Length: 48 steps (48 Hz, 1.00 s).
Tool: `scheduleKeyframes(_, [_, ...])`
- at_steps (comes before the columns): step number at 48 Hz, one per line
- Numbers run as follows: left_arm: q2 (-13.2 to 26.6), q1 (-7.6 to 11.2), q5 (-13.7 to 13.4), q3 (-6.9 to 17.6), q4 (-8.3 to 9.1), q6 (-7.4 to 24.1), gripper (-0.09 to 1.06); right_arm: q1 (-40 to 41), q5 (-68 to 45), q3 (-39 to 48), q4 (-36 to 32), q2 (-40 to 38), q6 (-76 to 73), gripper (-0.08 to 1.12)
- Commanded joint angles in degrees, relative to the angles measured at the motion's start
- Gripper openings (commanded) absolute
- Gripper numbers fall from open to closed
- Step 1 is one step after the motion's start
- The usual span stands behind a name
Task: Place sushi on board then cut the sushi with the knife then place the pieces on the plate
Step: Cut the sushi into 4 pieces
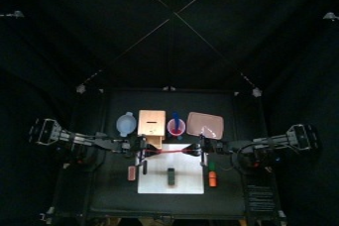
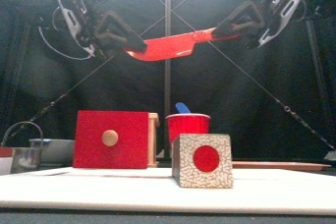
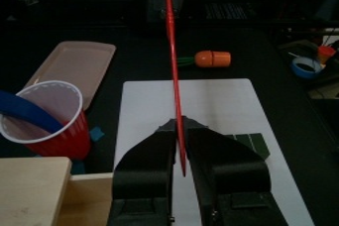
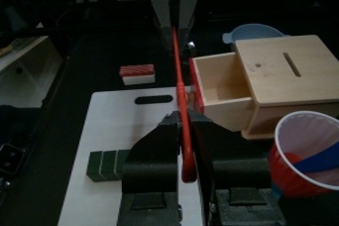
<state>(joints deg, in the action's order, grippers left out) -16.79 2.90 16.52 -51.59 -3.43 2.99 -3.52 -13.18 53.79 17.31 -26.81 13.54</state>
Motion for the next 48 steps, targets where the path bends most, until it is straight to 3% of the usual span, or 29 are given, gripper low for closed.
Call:
scheduleKeyframes(1, [-0.18, 0.18, -0.18, 1.23, 0.35, -0.09, 0.44, 0.09, -0.62, -1.41, 0.09, -0.62, 0.0, 0.31])
scheduleKeyframes(12, [0.79, 0.44, 0.26, 1.76, 0.97, -0.09, 0.44, -0.09, -0.53, -0.62, -0.26, 0.53, 0.0, 0.31])
scheduleKeyframes(23, [5.54, 5.1, 0.88, 3.16, 1.85, -0.18, 0.44, -4.75, 1.41, 0.53, 2.64, 1.85, -0.09, 0.31])
scheduleKeyframes(35, [8.09, 8.35, 0.88, 4.66, 1.76, -0.26, 0.44, -8.61, 8.44, 1.58, 7.56, 4.92, -0.18, 0.31])
scheduleKeyframes(48, [14.15, 11.95, 0.88, 7.73, 1.05, -0.35, 0.44, -8.79, 12.39, 0.53, 9.14, 7.12, -0.09, 0.31])
